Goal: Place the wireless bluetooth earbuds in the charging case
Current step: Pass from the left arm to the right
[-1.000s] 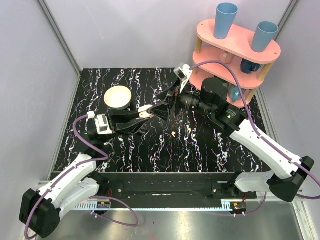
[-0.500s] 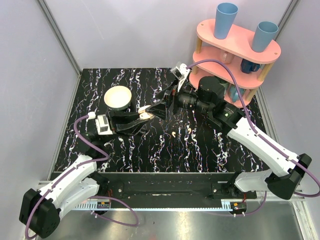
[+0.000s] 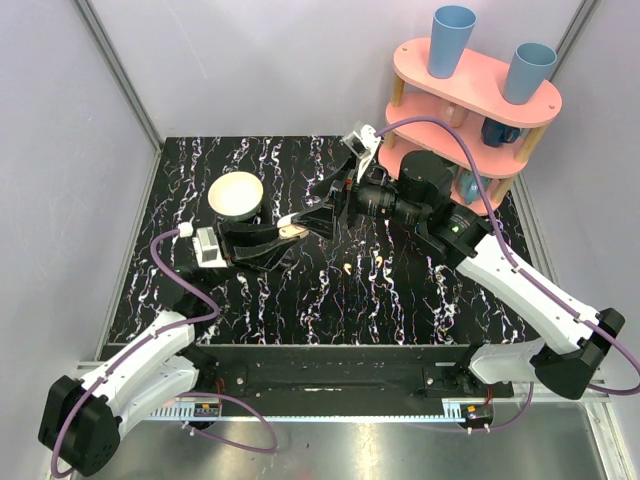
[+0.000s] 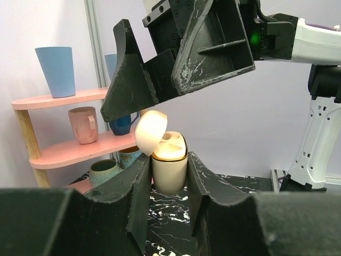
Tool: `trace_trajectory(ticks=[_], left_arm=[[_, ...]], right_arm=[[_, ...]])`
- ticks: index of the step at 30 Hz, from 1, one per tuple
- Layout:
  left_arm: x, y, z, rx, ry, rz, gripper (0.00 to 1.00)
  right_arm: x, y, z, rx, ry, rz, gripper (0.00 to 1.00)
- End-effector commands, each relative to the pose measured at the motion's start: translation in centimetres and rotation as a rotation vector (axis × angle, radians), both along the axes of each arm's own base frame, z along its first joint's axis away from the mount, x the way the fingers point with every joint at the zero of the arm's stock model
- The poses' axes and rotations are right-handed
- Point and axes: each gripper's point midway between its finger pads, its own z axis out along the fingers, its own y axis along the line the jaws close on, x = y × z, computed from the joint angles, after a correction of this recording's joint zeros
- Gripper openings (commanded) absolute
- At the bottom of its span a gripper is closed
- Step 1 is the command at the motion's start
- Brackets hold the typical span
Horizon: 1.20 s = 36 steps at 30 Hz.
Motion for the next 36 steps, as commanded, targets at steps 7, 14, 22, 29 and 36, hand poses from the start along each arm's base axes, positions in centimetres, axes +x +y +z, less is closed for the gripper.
trace_trajectory(ticks=[7, 14, 22, 29, 36], left_arm=[[-0.2, 0.9, 1.4, -0.05, -0.046, 0.043, 0.0], [-0.1, 0.9, 1.5, -0.038, -0.047, 0.053, 0.0], [-0.5, 0.6, 1.9, -0.032, -0.046, 0.018, 0.0], [-1.1, -0.1, 1.8, -0.004, -0.051, -0.039, 0.0], [-2.1, -0.9, 1.8, 0.019, -0.071, -0.131, 0.0]], right_arm=[[3.5, -5.4, 3.1, 0.059, -0.086, -0.363, 1.0], [0.9, -2.5, 0.7, -0.076, -0.059, -0.111, 0.96], [-1.9, -0.5, -0.1, -0.087, -0.062, 0.126, 0.9], [-1.6, -0.2, -0.2, -0.09, -0.106, 0.133, 0.87], [-1.5, 0.3, -0.5, -0.084, -0.11, 0.159, 0.78]])
